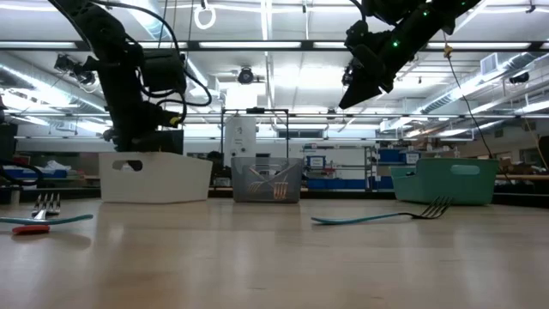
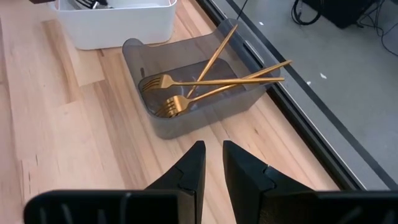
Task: Sort silverware by color (type)
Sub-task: Put the orange fork into the white bin, then put the blue fork into the green bin
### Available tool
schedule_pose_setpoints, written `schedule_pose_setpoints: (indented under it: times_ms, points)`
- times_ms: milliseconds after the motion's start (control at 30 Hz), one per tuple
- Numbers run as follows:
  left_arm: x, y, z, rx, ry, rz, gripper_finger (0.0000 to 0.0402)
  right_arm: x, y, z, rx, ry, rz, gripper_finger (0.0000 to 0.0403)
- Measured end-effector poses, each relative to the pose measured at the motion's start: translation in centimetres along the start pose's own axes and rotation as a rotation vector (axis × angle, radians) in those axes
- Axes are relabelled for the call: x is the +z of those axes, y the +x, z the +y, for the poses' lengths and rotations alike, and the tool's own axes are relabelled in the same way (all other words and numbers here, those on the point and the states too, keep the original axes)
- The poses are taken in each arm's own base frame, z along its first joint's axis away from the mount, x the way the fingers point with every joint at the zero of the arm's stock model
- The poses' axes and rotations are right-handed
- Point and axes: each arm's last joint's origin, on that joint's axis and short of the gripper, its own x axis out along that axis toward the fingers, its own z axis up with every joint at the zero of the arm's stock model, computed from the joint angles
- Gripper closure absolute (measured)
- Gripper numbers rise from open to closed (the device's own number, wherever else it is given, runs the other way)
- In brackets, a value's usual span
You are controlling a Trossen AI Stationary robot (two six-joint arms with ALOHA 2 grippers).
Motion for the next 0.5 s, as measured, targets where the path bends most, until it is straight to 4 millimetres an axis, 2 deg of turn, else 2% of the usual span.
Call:
schedule_pose_setpoints:
  times_ms: [167, 333, 500]
  points:
    - [0.5, -0.9, -0.3, -0.092, 0.007, 0.032, 0.0283, 0.0, 0.0, 0.0, 0.000, -0.001, -0.002, 0.0336]
    - [1.5, -2.7, -0.6, -0.134, 0.008, -0.036, 0.0277, 0.0, 0.0, 0.0, 0.000, -0.002, -0.002, 0.0336]
    - [1.5, -3.3, -0.6, -0.146, 0.009, -0.050, 0.0276, 0.0, 0.0, 0.0, 0.000, -0.002, -0.003, 0.0336]
